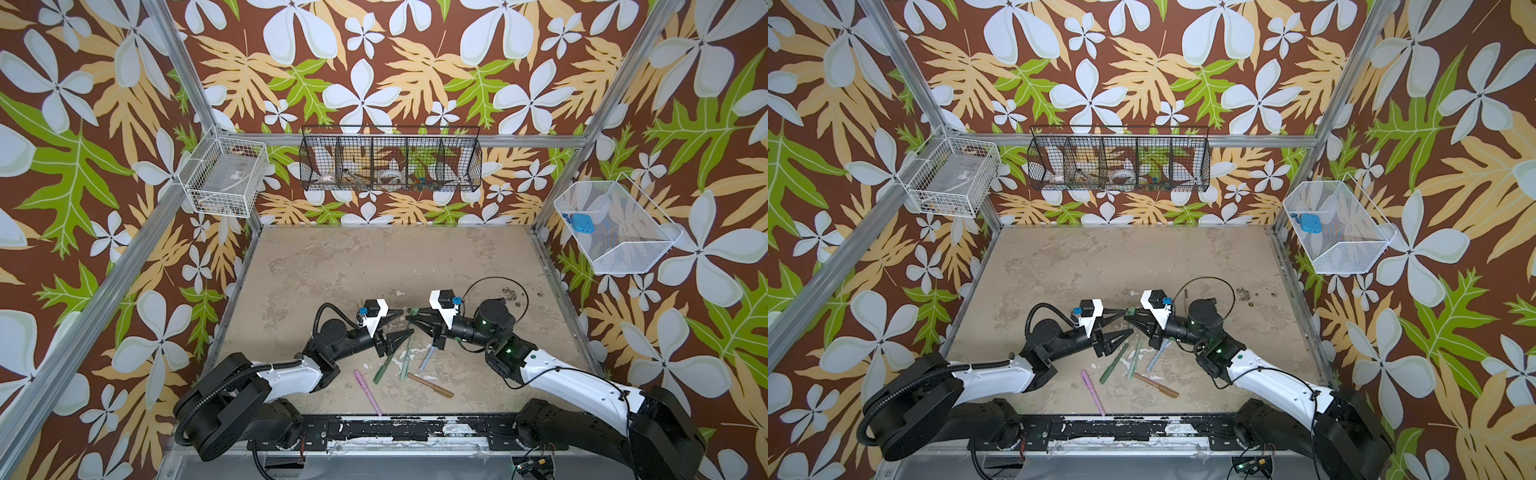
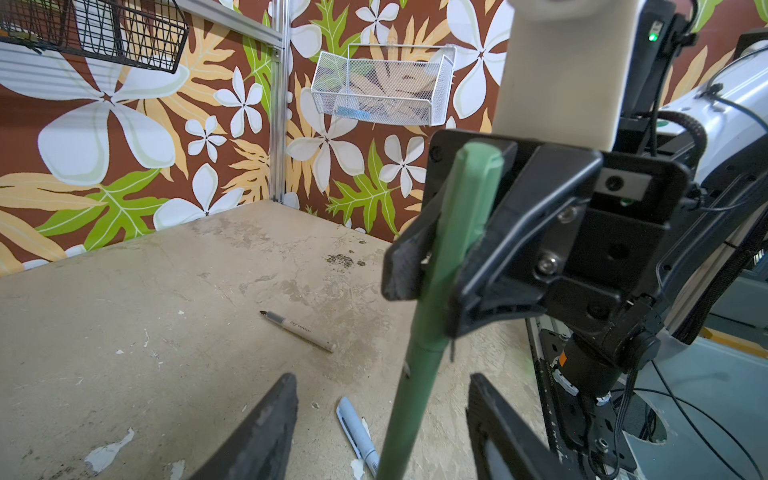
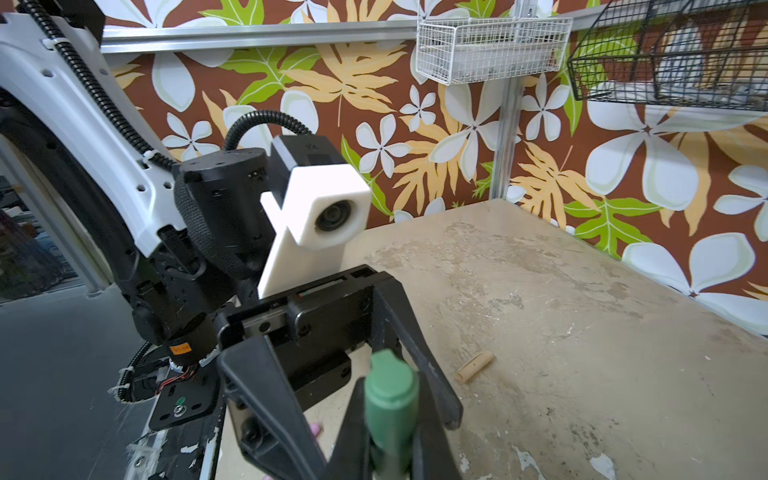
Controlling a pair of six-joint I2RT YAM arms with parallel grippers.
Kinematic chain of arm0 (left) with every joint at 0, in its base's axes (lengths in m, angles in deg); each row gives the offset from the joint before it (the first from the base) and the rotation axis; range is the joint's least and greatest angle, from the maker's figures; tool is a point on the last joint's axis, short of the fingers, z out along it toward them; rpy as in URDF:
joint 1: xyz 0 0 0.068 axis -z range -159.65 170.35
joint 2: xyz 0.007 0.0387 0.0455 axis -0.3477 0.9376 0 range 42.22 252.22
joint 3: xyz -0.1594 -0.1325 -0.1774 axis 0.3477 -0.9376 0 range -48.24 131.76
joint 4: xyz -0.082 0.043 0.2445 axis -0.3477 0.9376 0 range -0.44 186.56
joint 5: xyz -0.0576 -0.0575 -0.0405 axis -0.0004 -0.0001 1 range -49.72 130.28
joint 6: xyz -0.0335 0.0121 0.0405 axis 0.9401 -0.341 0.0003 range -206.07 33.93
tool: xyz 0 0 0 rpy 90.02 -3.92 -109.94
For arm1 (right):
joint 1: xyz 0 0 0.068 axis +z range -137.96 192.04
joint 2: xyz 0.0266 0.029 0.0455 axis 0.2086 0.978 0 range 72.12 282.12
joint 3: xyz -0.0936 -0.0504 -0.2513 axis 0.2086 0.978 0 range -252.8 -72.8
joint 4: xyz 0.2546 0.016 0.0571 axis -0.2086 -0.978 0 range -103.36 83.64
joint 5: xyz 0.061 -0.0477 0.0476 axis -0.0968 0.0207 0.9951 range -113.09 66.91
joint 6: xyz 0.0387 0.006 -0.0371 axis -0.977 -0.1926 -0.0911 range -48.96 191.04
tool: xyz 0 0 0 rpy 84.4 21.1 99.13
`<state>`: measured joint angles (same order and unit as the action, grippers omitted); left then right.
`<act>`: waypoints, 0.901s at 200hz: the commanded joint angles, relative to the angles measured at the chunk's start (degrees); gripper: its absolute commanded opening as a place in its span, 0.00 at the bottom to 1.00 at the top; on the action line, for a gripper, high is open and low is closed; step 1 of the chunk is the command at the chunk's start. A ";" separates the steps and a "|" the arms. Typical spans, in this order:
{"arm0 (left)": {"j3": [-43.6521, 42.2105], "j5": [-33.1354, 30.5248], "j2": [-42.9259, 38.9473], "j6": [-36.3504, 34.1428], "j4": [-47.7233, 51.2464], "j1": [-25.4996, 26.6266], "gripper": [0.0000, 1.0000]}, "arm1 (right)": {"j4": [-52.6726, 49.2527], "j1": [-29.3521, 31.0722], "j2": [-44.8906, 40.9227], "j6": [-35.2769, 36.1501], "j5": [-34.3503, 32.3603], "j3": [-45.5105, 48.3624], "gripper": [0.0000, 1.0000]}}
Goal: Open the pen caps
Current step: 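Close left gripper around the green pen's body below the right gripper, then pull the pen body away with left gripper while right gripper holds the cap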
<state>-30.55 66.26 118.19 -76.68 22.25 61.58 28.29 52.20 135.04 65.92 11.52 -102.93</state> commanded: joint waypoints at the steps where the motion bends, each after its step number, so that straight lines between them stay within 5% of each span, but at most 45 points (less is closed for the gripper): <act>1: 0.23 1.94 0.43 0.74 -1.73 0.08 0.61 | 1.07 0.13 0.17 0.63 2.25 -0.56 0.00; 113: 0.76 3.50 1.15 1.15 -1.77 0.32 0.41 | 0.99 1.08 1.75 0.82 3.29 -1.38 0.00; 180: 1.17 4.30 1.76 1.36 -1.81 0.35 0.09 | 0.46 1.71 2.65 1.17 3.44 -1.87 0.00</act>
<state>-29.87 71.51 119.83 -76.83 21.90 62.04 27.79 53.66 137.62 65.87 13.47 -104.48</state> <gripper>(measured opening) 0.133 0.083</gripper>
